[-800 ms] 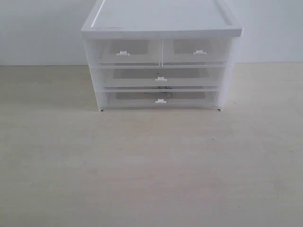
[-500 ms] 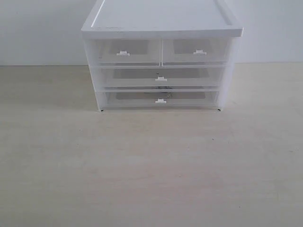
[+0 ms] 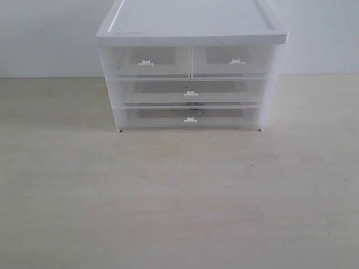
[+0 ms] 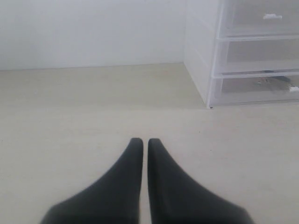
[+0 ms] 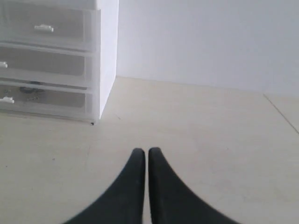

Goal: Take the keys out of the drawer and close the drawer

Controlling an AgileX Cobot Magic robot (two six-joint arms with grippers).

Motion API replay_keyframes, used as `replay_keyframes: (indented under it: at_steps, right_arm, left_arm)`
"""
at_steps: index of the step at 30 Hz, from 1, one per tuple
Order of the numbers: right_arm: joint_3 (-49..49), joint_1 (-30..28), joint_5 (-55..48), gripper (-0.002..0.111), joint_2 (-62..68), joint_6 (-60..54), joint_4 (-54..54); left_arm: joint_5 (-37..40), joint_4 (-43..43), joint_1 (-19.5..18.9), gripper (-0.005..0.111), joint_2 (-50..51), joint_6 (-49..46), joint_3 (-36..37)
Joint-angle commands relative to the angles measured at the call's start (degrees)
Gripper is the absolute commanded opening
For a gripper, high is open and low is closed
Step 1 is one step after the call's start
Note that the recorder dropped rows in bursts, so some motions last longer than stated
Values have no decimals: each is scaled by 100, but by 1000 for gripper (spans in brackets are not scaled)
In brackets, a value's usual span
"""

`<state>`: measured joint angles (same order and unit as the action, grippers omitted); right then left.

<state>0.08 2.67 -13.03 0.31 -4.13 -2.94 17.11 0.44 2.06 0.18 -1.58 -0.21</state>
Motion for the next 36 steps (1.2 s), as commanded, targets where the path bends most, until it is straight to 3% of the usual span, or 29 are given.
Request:
replay_keyframes:
  at_steps: [1,13,25,36]
  right_arm:
    - [-8,-36,388,0,-31,-9,-19]
    - [-8,-36,1177,0,8,578,716]
    - [-1156,-28,1139,0,1968,541,776]
    - [-1218,-28,1542,0,2151,1238,957]
  left_arm:
    - [-16,-44,-19,4,-18,55,21]
    - [-16,-44,-19,4,-18,55,21]
    - [-16,-44,-19,4,-18,55,21]
    - [-16,-44,-19,4,-18,55,21]
